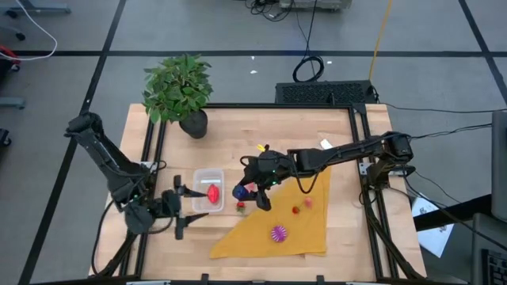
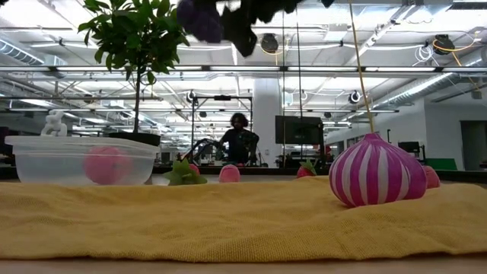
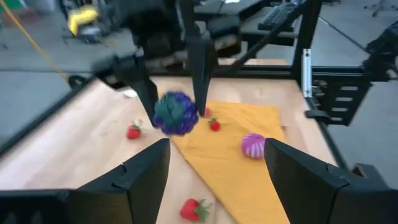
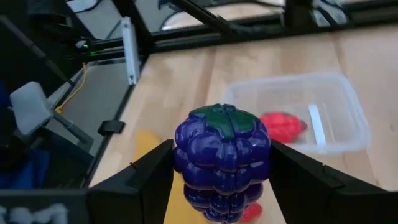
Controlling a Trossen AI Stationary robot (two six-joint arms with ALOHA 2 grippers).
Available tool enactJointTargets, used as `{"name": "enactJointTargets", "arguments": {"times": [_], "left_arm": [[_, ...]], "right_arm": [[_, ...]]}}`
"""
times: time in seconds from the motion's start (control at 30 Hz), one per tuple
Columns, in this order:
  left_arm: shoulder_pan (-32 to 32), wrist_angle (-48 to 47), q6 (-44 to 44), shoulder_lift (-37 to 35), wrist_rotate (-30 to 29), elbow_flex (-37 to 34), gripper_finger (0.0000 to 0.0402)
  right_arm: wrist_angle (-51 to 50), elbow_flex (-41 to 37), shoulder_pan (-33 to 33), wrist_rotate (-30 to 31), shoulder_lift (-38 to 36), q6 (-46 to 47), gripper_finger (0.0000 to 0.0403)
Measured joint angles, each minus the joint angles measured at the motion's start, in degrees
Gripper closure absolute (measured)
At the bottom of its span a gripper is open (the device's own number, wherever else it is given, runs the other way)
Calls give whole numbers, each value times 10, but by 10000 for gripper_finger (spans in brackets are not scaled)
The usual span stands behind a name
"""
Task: Pick and placing Produce into tupperware
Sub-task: Put the purple grapes into the transparent bin
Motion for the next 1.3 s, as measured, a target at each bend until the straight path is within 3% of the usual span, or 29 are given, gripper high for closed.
{"name": "enactJointTargets", "arguments": {"times": [0.17, 0.43, 1.0, 1.3], "left_arm": [[40, -1, -46, 17, 50, 0, 135], [69, 12, -73, 47, 51, 0, 135], [129, 159, 38, 111, 119, 0, 135], [150, 163, 41, 113, 145, 0, 135]], "right_arm": [[0, 24, 19, 0, 0, -32, 180], [29, 35, 41, 0, 0, -54, 180], [60, 35, 58, 1, 0, -71, 180], [62, 35, 58, 2, 0, -79, 180]]}}
